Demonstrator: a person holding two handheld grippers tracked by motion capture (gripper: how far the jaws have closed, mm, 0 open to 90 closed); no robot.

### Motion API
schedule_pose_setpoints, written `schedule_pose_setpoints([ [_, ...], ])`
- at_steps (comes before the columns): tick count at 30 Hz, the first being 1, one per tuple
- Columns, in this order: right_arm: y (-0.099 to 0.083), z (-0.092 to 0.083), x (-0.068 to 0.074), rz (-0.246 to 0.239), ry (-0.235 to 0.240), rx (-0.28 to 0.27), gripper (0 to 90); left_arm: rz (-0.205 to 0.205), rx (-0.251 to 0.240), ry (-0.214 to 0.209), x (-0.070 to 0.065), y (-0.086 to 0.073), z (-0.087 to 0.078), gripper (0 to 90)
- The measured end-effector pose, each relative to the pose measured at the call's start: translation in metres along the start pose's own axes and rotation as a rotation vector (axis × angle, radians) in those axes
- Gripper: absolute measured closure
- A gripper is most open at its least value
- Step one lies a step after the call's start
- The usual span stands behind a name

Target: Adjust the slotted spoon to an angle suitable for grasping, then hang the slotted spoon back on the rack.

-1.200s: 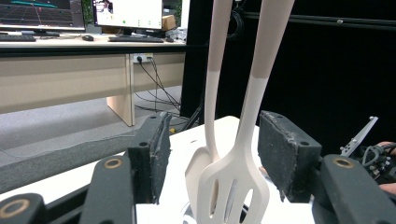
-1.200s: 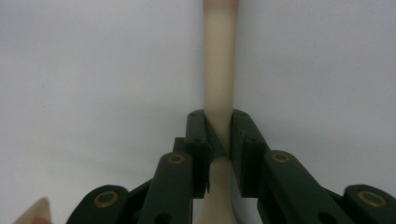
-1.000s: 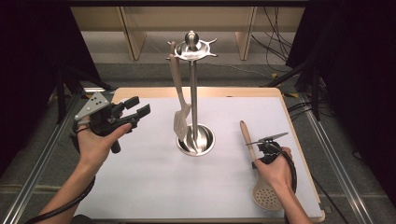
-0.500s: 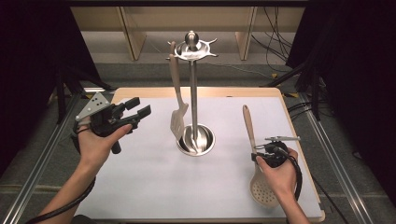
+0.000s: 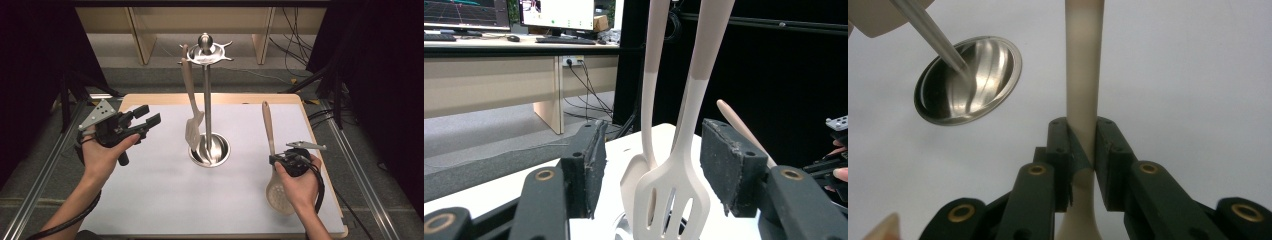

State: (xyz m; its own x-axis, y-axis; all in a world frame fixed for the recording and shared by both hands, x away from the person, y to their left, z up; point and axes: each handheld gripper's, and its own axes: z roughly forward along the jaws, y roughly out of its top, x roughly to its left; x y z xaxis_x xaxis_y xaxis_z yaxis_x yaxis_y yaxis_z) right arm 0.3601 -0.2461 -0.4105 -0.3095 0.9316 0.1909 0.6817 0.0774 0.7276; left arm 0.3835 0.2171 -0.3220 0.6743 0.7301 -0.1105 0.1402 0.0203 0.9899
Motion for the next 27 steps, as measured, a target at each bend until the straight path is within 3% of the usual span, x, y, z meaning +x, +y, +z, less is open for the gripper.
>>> schedule_pose_setpoints([
  [14,-0.002,-0.012,0.008,-0.028,-0.008,-0.055,79.3,0.0,0.021,-0.037,-0.005,-0.003,0.012,43.2],
  [15,-0.002,-0.011,0.009,-0.027,0.017,-0.076,79.3,-0.01,0.024,-0.036,-0.006,-0.003,0.011,43.2],
  [16,-0.003,-0.013,0.014,0.004,0.014,-0.067,79.3,-0.004,0.019,-0.032,-0.006,-0.002,0.011,43.2],
  [17,-0.003,-0.011,0.012,-0.04,0.026,-0.089,79.3,-0.001,0.016,-0.029,-0.006,-0.002,0.011,43.2],
  [18,-0.003,-0.013,0.013,-0.045,0.019,-0.08,79.3,0.0,0.016,-0.031,-0.007,-0.001,0.011,43.2],
  [21,-0.005,-0.015,0.019,-0.002,0.031,-0.088,79.3,-0.005,0.014,-0.027,-0.009,0.0,0.011,43.2],
  [26,-0.003,-0.015,0.018,-0.049,0.046,-0.108,79.3,0.001,0.014,-0.029,-0.01,0.001,0.013,43.2],
  [27,-0.003,-0.016,0.02,-0.031,0.049,-0.104,79.3,-0.001,0.016,-0.031,-0.01,0.0,0.013,43.2],
])
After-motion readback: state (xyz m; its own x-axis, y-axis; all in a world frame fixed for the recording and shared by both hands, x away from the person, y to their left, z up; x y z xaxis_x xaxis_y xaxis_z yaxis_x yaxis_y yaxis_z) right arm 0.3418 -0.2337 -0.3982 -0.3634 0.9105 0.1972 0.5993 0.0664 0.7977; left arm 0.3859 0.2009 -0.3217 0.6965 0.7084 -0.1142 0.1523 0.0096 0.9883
